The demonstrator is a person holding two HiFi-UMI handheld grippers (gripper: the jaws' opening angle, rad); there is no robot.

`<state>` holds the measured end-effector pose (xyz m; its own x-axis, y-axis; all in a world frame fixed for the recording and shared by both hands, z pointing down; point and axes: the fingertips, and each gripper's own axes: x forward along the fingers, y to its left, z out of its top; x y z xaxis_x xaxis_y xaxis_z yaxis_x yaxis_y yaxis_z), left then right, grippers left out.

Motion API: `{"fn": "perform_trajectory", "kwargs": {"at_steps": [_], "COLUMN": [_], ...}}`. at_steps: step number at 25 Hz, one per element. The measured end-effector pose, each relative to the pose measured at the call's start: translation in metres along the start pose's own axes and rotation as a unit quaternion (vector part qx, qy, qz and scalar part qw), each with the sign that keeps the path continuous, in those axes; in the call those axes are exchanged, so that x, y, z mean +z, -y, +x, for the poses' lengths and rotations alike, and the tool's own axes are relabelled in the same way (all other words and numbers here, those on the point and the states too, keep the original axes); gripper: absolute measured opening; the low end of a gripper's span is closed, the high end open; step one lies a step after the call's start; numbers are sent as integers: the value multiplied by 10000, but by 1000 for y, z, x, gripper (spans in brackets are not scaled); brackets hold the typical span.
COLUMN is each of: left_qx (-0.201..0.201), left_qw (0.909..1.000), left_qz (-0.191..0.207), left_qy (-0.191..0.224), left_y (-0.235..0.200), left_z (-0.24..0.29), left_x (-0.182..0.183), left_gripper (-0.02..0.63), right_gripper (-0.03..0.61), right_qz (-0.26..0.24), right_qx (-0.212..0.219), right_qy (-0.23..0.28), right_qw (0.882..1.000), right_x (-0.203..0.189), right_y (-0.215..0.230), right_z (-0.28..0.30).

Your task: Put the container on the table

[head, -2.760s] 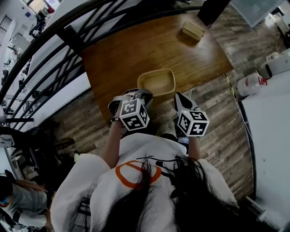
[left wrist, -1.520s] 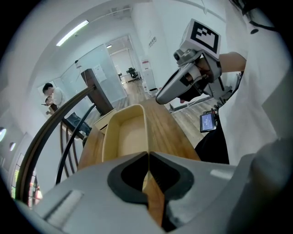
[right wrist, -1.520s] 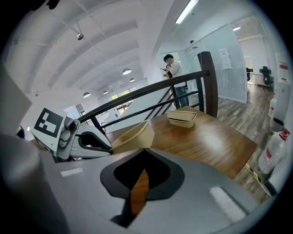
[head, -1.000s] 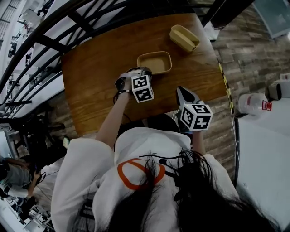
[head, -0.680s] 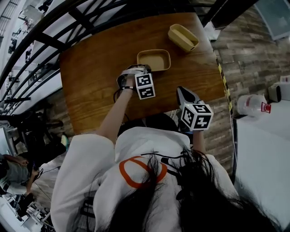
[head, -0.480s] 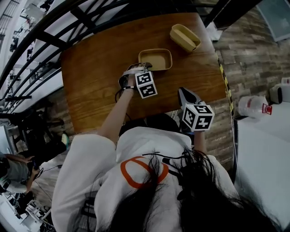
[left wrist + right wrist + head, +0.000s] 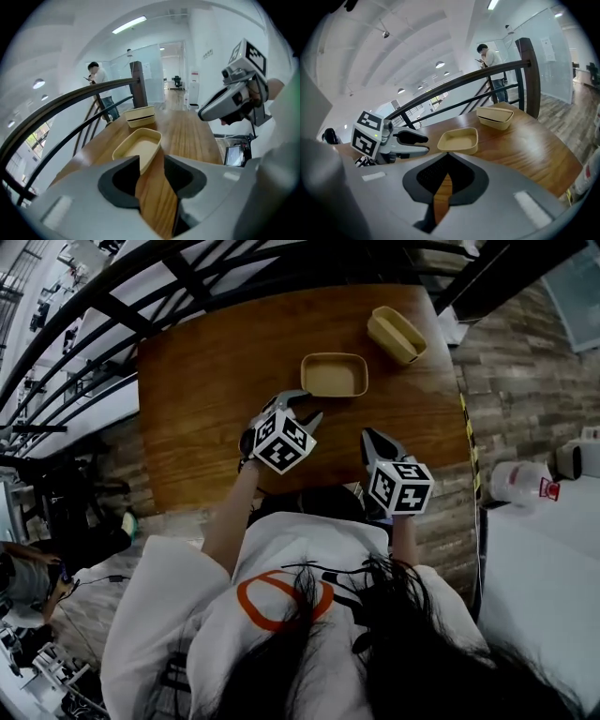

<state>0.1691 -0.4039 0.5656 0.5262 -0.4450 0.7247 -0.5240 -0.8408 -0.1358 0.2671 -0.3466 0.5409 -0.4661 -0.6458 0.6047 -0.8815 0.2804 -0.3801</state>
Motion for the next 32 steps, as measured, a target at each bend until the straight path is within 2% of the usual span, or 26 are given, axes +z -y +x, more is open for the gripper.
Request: {"fn": "perform_trajectory", "kwargs": {"at_steps": [6,8,14,19,26,32], "left_qx": [-29,-71,-26,94,-8,6], "left_qw": [9954,9931,9842,9833,9811,9796], "left_qz": [-837,-983,-1339,-1379,-1422,-1357], "left_qy": [464,639,1160,1181,1312,1480], "left_y": [9,12,12,9,24,35], "left_z": [-61,-84,-150,-181,-226,-251], "left_x": [-14,-21,-39,-67,-103,-115], "left_gripper": [137,128,41,34,31,26], "right_gripper": [18,18,18,18,18,18], "right_qz": [-134,-175,-245,-280,-289,-440], "right_qx": [106,165,267,339,310,208], "right_qy": [54,98,177,251,358,398], "right_qw": [9998,9997,9992,9987,9985,9980], "right_x": [1,1,-13,-28,-68,-89], "right_y": [-40,-57,-112,-153,-215,-244], "right_z": [11,15,13,11,-4,-32]}}
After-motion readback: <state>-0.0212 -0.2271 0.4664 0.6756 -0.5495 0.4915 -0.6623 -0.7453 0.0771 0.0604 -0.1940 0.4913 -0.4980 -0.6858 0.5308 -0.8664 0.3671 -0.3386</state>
